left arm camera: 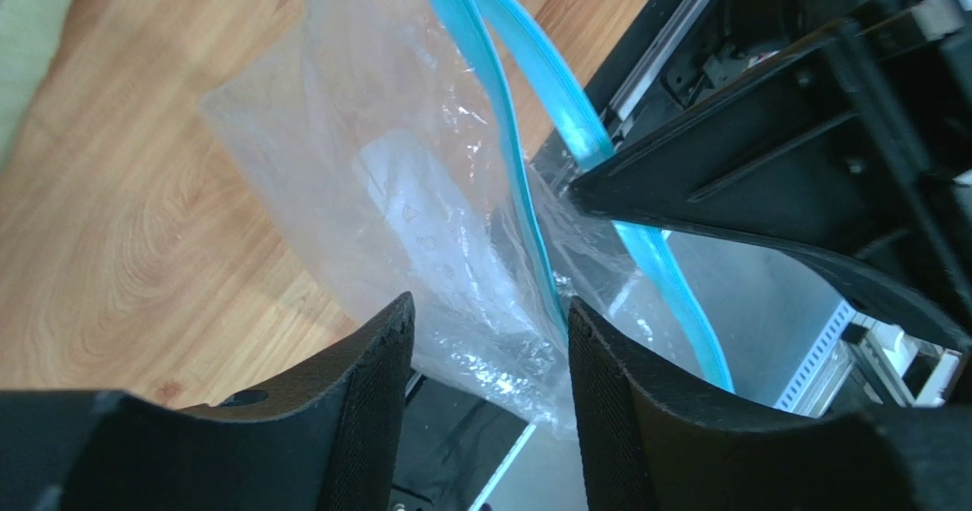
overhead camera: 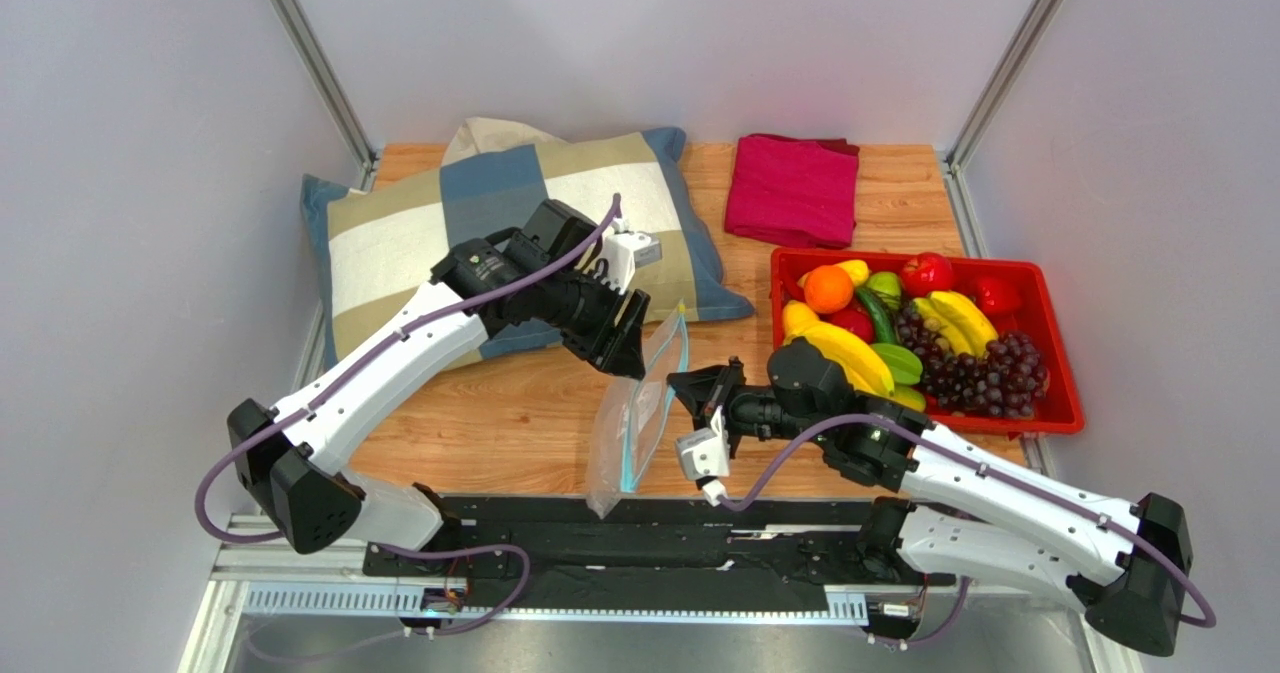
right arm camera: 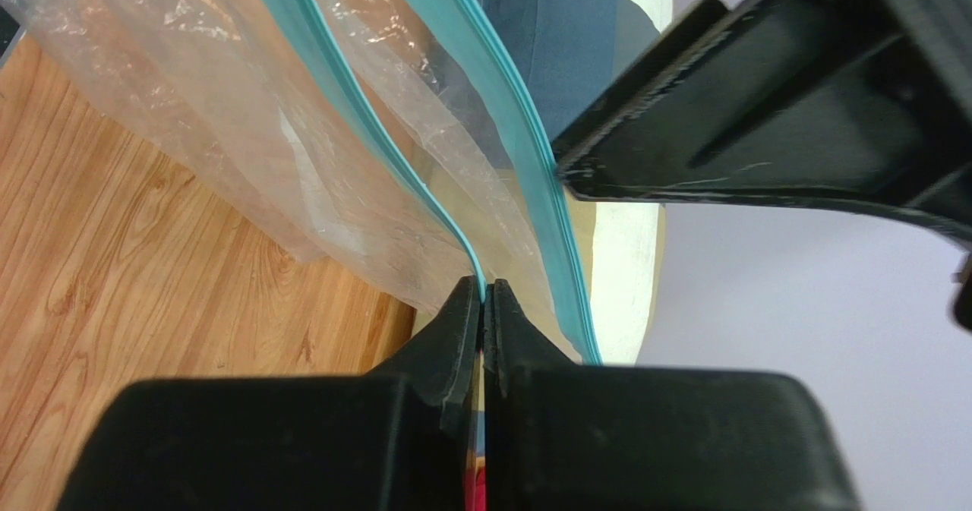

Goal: Place the food in the zip-top bag and seal the zipper
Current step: Open the zipper of the food storage bag.

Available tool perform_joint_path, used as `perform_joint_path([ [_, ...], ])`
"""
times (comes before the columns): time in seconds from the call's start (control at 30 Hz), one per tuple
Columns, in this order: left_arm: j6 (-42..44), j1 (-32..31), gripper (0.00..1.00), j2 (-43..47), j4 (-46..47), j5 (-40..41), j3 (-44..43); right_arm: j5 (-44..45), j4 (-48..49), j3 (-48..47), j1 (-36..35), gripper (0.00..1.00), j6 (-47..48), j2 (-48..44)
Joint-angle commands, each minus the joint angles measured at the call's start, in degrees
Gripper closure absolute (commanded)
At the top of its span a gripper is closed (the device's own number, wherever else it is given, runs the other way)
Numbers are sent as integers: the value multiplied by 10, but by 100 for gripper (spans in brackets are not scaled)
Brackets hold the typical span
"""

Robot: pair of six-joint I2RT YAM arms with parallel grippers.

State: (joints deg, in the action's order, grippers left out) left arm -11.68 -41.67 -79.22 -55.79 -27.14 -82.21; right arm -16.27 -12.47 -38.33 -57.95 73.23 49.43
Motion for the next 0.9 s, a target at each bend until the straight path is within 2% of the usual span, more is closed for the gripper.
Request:
perform_joint_path([
  [0.0, -12, -9, 44, -8, 22, -4, 23, -17, 36, -32, 1, 100, -10, 11],
  [0.23, -11, -10, 45, -7, 26, -17, 21, -22, 44, -51, 1, 100, -5, 40],
  [0.3, -7, -10, 58, -6, 25, -14, 28, -23, 50, -54, 1, 100, -6, 44],
  [0.33, -3, -10, 79, -7, 19, -7, 28, -24, 55, -54, 0, 100, -7, 44],
  [0.37, 4, -10, 93, -8, 12, 15, 25, -21, 55, -54, 0, 100, -9, 44],
  [0.4, 12, 0, 100, -5, 3, 25, 17, -18, 52, -54, 1, 100, -10, 40],
  [0.5, 19, 46, 100, 29, -19, 32, 17, 8, 26, -36, 2, 100, -5, 16],
  [0.57, 32, 52, 100, 58, -44, 89, 17, 7, 7, -1, 11, 100, 4, -4],
  [0.67, 60, 52, 100, 78, -65, 133, 14, -14, 2, 41, 21, 100, 37, -25],
  [0.77, 68, 53, 100, 72, -81, 165, -5, -17, 24, 75, 24, 100, 62, 3],
  [0.87, 56, 52, 100, 59, -98, 170, -21, -14, 64, 67, 33, 100, 60, 63],
])
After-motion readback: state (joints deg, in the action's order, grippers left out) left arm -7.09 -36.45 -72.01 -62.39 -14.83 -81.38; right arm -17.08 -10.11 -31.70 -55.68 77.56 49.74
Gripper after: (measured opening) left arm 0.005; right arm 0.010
